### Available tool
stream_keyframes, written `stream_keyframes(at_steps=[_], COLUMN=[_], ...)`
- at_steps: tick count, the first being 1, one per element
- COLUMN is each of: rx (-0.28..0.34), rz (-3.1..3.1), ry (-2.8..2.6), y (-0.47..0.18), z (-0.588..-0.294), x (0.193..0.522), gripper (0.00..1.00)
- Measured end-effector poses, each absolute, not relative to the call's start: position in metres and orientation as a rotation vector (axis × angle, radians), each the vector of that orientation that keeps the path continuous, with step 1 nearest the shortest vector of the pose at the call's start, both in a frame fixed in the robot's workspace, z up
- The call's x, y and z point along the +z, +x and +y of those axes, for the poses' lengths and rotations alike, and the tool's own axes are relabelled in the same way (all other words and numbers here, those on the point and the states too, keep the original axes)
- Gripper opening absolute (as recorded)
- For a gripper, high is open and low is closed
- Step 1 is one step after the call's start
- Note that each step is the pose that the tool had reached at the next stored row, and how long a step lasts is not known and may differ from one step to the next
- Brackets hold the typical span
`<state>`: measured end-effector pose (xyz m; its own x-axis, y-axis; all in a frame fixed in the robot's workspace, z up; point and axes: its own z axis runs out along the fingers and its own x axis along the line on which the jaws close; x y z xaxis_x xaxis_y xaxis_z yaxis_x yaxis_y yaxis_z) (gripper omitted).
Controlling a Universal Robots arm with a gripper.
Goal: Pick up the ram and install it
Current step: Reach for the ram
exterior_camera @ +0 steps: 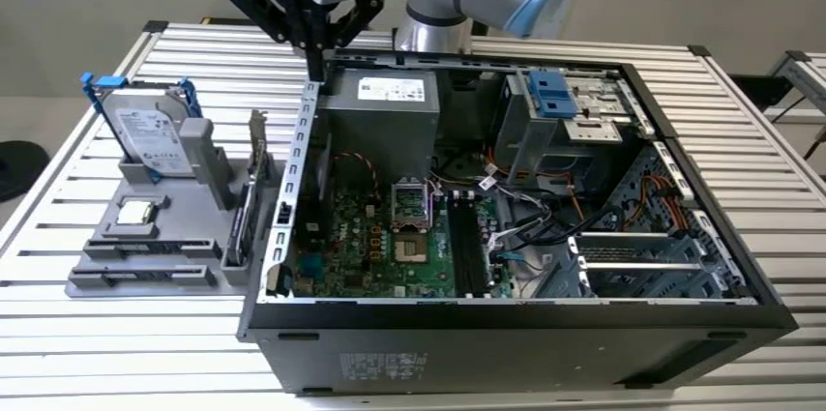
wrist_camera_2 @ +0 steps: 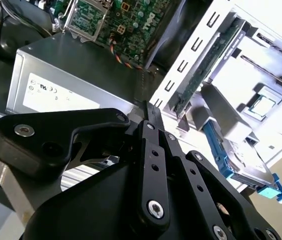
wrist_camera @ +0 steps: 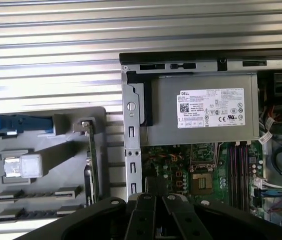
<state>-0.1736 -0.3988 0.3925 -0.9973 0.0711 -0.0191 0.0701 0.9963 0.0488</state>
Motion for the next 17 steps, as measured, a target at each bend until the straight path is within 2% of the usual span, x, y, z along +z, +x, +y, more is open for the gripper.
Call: stream_keyframes(at_steps=[17], rx=[0.075], rz=[3.118], ry=[0.11], y=[-0.19], z=[-0.399], x=[0.392], gripper=[0.0])
